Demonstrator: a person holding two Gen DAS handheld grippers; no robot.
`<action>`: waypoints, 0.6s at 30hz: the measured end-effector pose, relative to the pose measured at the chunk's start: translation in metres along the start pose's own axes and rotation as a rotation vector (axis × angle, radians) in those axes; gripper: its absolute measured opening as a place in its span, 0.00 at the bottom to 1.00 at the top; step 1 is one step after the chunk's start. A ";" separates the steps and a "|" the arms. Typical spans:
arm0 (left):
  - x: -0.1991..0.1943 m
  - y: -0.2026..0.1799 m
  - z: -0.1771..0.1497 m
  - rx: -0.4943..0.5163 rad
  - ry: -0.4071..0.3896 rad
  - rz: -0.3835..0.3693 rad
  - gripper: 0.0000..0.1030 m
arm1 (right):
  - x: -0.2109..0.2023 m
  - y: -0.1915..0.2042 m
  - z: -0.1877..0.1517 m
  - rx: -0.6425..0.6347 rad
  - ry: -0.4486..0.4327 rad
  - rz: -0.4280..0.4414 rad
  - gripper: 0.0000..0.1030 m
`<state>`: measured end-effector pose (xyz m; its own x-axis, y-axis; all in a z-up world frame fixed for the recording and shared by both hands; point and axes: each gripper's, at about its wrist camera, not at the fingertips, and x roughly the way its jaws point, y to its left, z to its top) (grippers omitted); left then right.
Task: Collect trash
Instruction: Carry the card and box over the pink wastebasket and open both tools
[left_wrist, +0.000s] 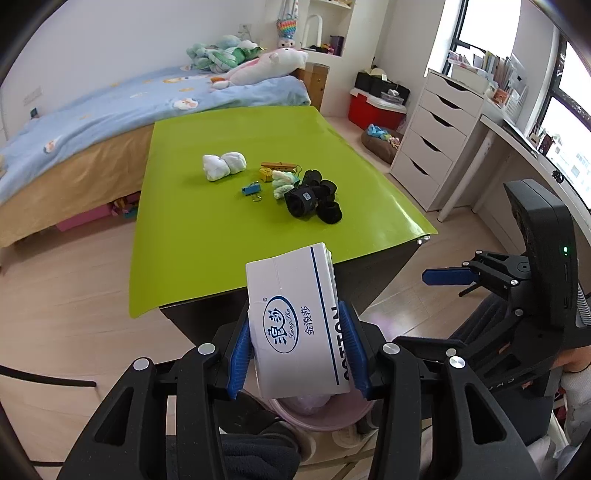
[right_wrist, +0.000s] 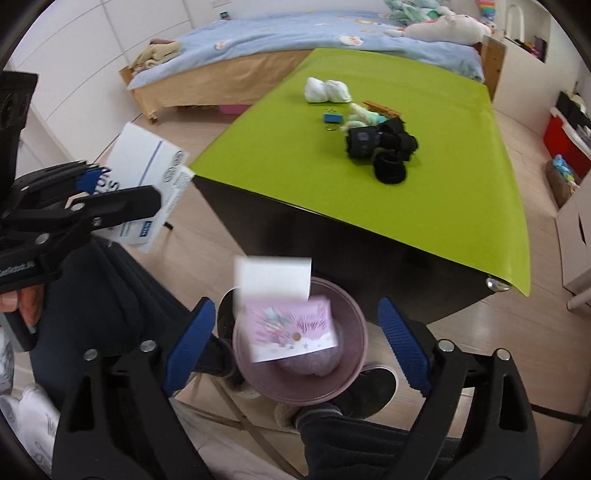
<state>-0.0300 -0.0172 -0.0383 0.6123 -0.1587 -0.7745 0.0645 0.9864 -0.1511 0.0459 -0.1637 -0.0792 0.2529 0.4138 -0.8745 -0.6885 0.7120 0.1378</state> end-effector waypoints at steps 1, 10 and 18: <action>0.000 0.000 0.000 0.000 0.002 -0.003 0.44 | 0.000 -0.003 -0.001 0.018 0.004 0.001 0.89; 0.014 -0.018 -0.004 0.040 0.048 -0.053 0.46 | -0.028 -0.022 -0.005 0.080 -0.052 -0.040 0.95; 0.041 -0.039 -0.010 0.081 0.117 -0.084 0.46 | -0.050 -0.047 -0.009 0.131 -0.106 -0.098 0.95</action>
<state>-0.0151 -0.0623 -0.0702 0.5061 -0.2399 -0.8284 0.1781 0.9689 -0.1718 0.0596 -0.2228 -0.0466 0.3891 0.3911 -0.8341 -0.5644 0.8168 0.1196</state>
